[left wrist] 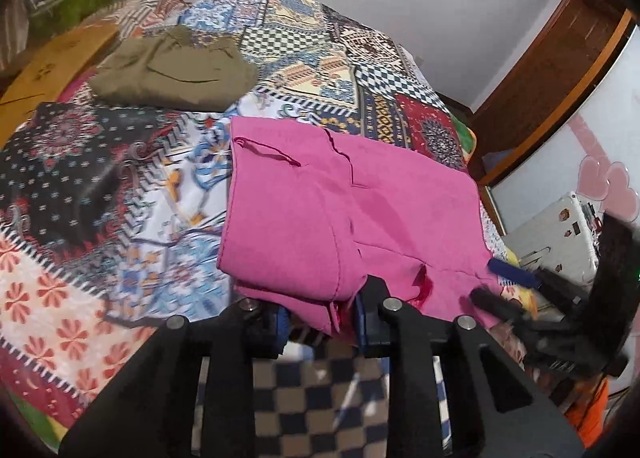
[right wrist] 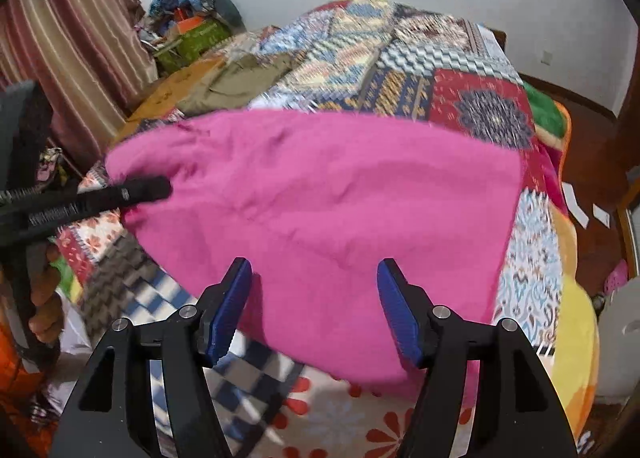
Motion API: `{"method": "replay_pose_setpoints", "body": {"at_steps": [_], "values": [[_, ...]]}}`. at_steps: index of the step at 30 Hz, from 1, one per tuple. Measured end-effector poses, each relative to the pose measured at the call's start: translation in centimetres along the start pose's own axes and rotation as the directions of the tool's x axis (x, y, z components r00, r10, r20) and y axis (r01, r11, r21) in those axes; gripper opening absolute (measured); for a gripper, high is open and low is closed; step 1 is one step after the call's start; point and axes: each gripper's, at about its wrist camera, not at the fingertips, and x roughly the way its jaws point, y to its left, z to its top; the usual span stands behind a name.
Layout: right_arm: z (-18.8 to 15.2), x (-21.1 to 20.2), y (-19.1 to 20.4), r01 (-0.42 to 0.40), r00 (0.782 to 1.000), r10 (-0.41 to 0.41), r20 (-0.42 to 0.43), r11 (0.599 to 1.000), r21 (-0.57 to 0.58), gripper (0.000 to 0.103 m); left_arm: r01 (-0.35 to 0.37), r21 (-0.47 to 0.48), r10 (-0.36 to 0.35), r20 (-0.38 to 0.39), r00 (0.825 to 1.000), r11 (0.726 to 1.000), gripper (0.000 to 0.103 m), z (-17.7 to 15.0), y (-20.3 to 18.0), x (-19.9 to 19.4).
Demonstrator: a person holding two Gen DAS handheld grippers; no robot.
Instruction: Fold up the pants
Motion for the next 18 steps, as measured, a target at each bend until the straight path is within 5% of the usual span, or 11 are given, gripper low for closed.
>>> {"method": "replay_pose_setpoints", "body": {"at_steps": [6,18], "values": [[2.7,1.0,3.9,-0.036,0.999,0.039,0.035,0.996,-0.082,0.061,-0.041,-0.004,0.041,0.027,0.999,0.999,0.025,-1.4,2.0,-2.4],[1.8,7.6,8.7,-0.100,0.990,0.081,-0.119,0.983,-0.156,0.059,-0.034,0.032,0.031,0.083,0.996,0.999,0.024,-2.0,3.5,-5.6]]}}
